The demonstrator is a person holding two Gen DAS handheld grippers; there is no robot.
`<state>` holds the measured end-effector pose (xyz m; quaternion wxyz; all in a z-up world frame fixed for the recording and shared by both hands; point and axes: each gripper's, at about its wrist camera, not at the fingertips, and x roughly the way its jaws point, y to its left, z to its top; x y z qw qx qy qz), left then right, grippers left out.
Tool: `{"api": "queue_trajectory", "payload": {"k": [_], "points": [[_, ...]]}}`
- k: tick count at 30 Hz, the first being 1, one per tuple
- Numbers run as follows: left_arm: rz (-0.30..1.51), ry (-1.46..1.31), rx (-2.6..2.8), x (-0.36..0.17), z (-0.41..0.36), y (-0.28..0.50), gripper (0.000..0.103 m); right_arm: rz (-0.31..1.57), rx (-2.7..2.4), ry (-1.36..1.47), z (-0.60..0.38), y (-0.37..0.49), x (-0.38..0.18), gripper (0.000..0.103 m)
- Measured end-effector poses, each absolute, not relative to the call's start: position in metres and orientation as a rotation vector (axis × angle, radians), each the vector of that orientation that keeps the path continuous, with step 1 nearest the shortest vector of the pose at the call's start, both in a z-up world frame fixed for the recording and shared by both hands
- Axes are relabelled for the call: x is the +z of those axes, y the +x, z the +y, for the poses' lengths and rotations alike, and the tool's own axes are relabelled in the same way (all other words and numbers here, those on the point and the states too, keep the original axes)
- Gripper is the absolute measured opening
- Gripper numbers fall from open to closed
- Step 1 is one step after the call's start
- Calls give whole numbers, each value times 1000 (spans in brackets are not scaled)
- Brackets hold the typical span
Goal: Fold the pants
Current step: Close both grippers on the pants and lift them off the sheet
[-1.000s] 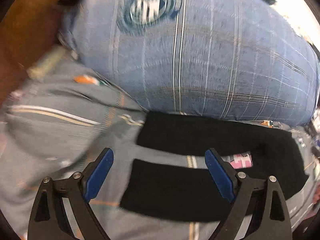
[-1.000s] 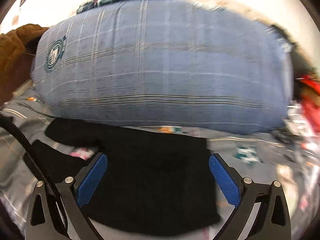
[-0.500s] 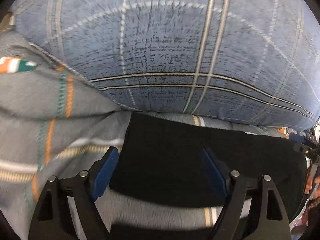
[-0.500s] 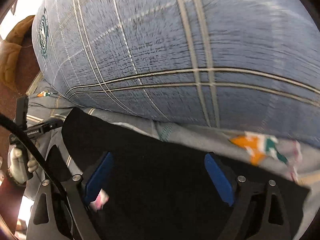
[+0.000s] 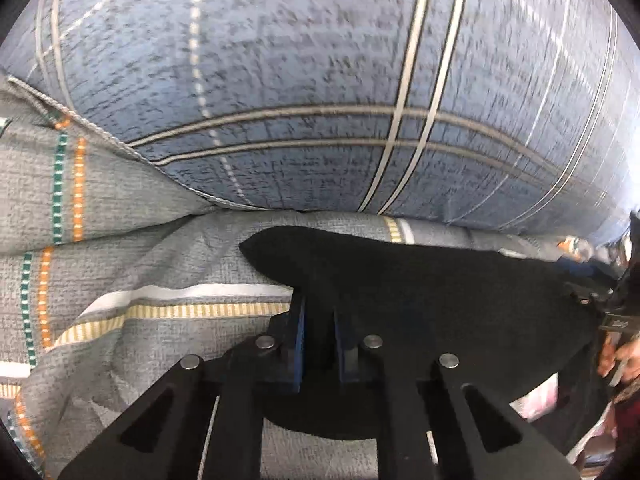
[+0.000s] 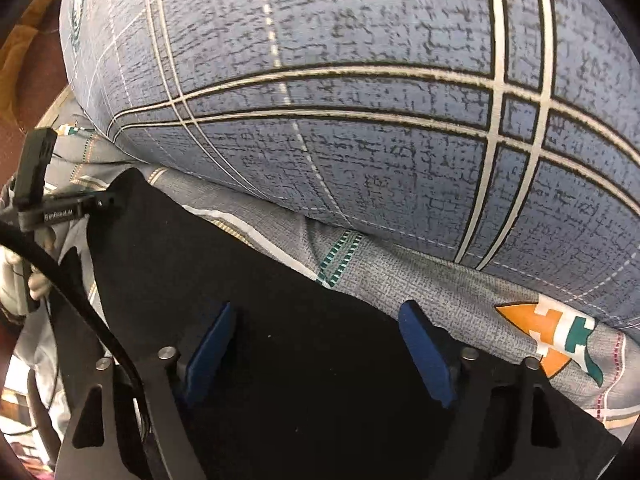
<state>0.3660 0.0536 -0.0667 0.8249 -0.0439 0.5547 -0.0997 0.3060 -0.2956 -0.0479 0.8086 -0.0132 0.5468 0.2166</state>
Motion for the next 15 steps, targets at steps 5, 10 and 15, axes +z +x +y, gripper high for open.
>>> {"api": "queue_trajectory", "payload": {"k": [5,10,15], "points": [[1126,-83,-221,-38,59,381,10,1160,466,37,-312,298,-34,9],[1041,-79,-234,14,72,342,10,1114,448,105,-326,286,-16,7],[940,-45,-249,93,85,297,10,1040,444,127,-330,259,13,6]]}}
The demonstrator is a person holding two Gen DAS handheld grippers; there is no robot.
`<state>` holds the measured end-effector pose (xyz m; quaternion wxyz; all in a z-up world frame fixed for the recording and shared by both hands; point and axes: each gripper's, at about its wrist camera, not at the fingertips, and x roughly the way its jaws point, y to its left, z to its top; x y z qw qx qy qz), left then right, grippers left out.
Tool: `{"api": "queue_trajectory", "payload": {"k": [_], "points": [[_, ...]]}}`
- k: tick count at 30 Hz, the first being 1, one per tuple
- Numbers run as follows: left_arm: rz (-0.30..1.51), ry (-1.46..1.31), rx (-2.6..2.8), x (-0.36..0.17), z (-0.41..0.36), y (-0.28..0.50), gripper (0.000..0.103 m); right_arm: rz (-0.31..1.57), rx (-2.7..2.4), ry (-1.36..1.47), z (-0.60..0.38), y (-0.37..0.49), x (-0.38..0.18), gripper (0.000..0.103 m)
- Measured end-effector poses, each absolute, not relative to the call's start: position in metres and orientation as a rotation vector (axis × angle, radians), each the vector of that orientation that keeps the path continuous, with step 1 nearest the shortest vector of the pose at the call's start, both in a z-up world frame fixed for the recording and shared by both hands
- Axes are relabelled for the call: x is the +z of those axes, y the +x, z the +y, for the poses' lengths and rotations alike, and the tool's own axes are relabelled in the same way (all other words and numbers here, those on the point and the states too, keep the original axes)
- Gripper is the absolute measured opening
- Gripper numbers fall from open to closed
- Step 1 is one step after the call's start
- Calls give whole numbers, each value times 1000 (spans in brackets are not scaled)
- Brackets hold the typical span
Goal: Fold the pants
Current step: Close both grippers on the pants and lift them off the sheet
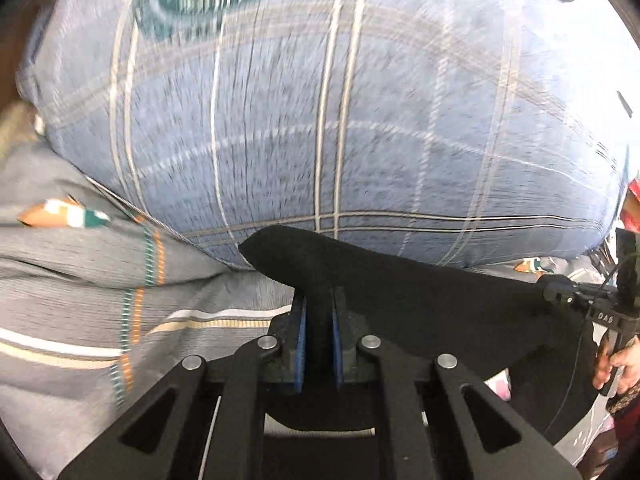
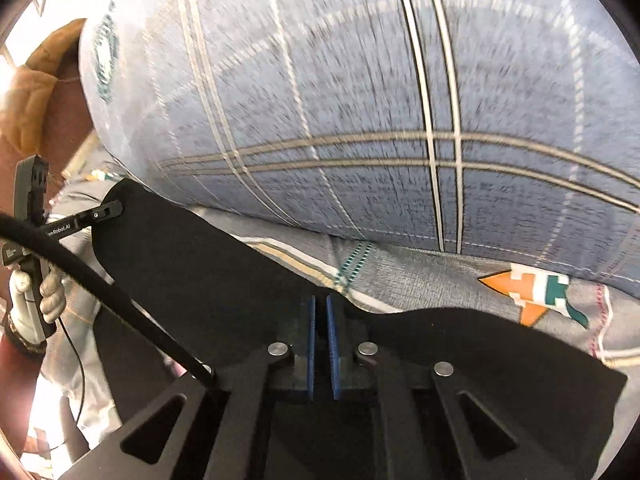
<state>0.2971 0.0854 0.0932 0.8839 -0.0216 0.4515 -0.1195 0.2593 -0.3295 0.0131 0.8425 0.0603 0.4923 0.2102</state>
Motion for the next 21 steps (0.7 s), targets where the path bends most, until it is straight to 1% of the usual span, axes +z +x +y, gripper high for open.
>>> {"api": "queue_trajectory", "payload": {"k": [2,3,4,6,7,8,9,12,14,17,21], "points": [[904,-9,-241,101,87,279,10,1006,448,137,-334,240,29,6],[885,4,-240,126,79,246,10,993,448,143,-335,232,36,6],[870,25,-236,117,85,247,10,981,448,151,-332,222,41,6],[848,51,-236,124,93,233,10,966,450,166,-329,203,46,6],[839,66,-233,121,88,225,10,959,452,167,-328,188,48,6],[834,89,-222,106,67,212,10,955,452,160,-325,175,48,6],[829,114,-213,97,51,194,10,953,449,155,-316,164,46,6],[821,161,-204,84,51,164,10,960,447,166,-313,129,39,6],[828,174,-189,87,64,135,11,971,439,182,-310,105,31,6],[841,168,-190,78,56,105,11,986,434,233,-310,71,16,6],[806,170,-187,72,53,63,11,1016,443,253,-307,27,4,6]]}}
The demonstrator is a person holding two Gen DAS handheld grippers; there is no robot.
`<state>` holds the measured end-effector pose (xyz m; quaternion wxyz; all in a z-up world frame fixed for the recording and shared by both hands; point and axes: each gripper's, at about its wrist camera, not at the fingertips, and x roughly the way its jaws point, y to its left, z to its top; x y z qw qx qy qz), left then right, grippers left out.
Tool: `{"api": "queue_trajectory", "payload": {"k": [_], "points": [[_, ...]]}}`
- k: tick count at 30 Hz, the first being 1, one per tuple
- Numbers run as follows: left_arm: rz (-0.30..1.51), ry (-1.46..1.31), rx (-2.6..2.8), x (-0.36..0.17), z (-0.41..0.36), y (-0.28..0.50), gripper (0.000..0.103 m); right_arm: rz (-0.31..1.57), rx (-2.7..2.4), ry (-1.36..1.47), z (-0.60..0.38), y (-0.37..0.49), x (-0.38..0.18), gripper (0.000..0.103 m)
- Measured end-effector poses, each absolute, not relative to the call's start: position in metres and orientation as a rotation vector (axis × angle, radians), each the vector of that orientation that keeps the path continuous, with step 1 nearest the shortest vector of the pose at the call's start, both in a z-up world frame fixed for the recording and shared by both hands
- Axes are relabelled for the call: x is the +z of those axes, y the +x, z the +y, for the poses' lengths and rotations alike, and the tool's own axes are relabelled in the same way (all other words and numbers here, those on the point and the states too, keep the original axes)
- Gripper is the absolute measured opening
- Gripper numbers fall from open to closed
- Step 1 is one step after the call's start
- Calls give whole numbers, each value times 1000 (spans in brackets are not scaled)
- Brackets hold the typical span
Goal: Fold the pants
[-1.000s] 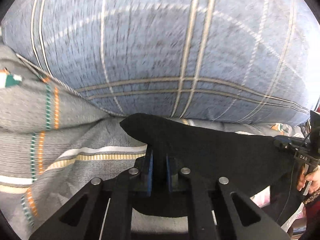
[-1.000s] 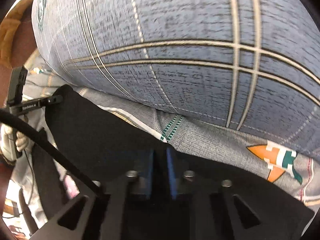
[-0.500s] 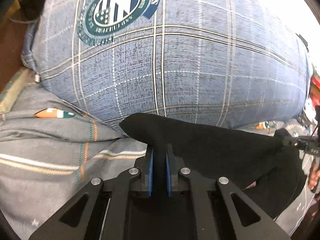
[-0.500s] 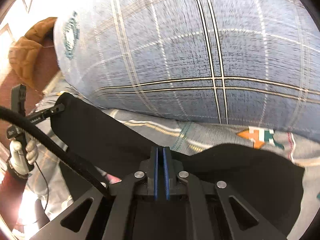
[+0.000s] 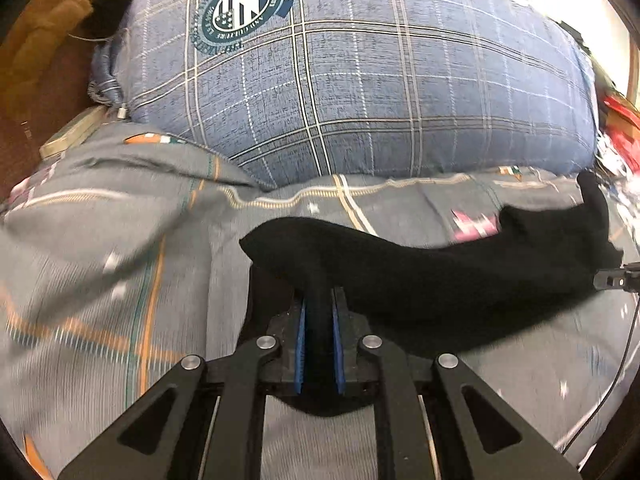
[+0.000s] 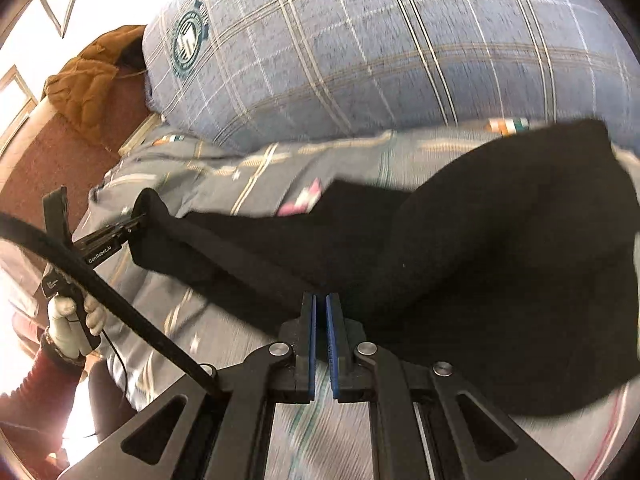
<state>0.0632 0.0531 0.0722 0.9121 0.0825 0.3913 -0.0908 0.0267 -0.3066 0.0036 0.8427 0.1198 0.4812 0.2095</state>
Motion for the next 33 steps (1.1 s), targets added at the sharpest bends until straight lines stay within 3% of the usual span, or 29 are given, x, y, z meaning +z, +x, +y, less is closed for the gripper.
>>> {"api": "queue_trajectory", "payload": {"k": [6,7,10,11,18,22,27,30,33], "points": [[845,164,-176,49,56,7,14,1118,422,84,-284,-17,-5,9],[853,162,-171,46,57,1,19,1103,423,49,-280,-20,5,19],[883,129,-151,39,62,-19,25,1009,432,1,-269,-14,37,72],[893,112,-148,36,64,-23,25,983,445,-7,-263,-8,45,78],[937,-167,-100,40,113,-54,30,973,501,-114,-210,54,45,78],[948,-354,-129,44,139,-46,47,1005,487,-89,-200,85,32,78],[915,-579,-258,54,147,-22,53,1003,451,-108,-183,103,19,78],[867,-703,-306,59,153,-17,69,991,414,-91,-189,107,16,78],[889,-699,-250,54,157,-13,72,981,404,-72,-198,106,18,78]]}}
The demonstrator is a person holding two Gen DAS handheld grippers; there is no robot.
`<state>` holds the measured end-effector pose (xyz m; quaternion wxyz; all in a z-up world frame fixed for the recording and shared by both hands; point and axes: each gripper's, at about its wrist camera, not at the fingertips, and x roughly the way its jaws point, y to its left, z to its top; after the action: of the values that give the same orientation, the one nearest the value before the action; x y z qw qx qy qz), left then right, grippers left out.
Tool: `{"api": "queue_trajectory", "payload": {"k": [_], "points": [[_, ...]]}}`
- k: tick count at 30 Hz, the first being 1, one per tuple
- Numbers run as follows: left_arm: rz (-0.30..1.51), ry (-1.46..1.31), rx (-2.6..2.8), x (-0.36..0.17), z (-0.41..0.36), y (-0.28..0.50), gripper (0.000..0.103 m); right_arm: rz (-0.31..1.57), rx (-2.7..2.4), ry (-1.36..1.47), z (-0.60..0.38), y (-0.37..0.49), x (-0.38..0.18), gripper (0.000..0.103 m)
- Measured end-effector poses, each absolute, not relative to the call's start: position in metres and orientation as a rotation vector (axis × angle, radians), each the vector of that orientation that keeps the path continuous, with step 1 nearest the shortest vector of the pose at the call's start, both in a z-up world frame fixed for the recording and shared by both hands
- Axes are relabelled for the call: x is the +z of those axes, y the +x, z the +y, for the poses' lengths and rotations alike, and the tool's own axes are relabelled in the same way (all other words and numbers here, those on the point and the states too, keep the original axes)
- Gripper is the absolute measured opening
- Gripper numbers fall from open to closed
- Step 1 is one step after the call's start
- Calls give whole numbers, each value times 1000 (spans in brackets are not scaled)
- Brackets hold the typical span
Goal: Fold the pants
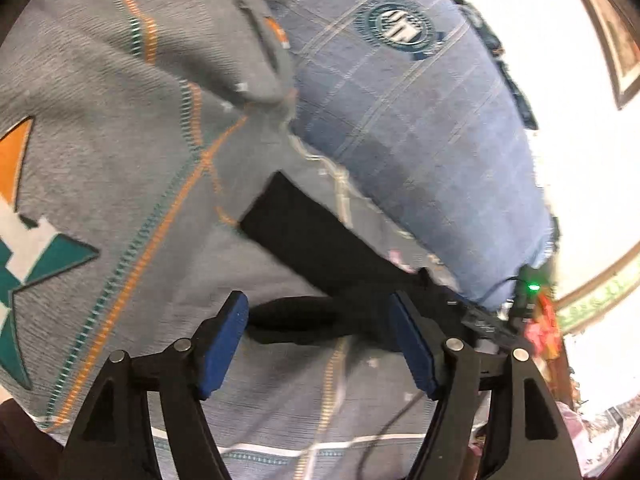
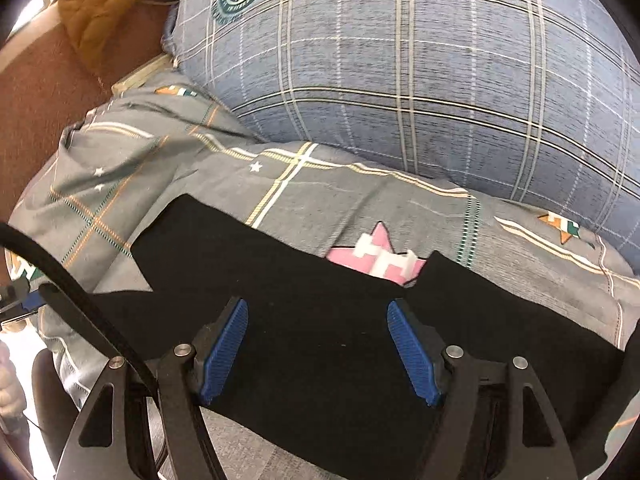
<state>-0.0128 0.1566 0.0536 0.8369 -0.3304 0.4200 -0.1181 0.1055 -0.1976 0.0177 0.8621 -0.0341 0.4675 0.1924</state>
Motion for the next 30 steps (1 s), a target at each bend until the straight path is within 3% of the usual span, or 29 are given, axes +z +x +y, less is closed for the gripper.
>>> {"api": "queue_trajectory", "payload": {"k": [6,9,10,11,13,18,26,28,30], "points": [[987,-801,-277,24,149,-8,73,1001,385,-40,-208,116,7,79],[1018,-724,-316,19,122,11,73,1032,398,-54,-201,118,-7,80],[1027,-707,-318,18,114,14,68,1036,416,-55,-198,117,-9,72],[1039,-675,-325,16,105,18,40,1047,447,-44,-196,115,-11,40],[1083,-624,-341,12,90,24,7,1076,468,-48,-191,112,-13,2],[997,-510,-311,39,85,40,7,1029,474,-63,-193,105,2,2],[751,-361,-415,111,87,89,7,837,410,31,-214,115,71,2],[746,-350,-412,106,87,91,7,833,422,55,-218,113,77,2],[816,-311,-335,79,89,94,10,869,434,40,-216,107,67,14]]}}
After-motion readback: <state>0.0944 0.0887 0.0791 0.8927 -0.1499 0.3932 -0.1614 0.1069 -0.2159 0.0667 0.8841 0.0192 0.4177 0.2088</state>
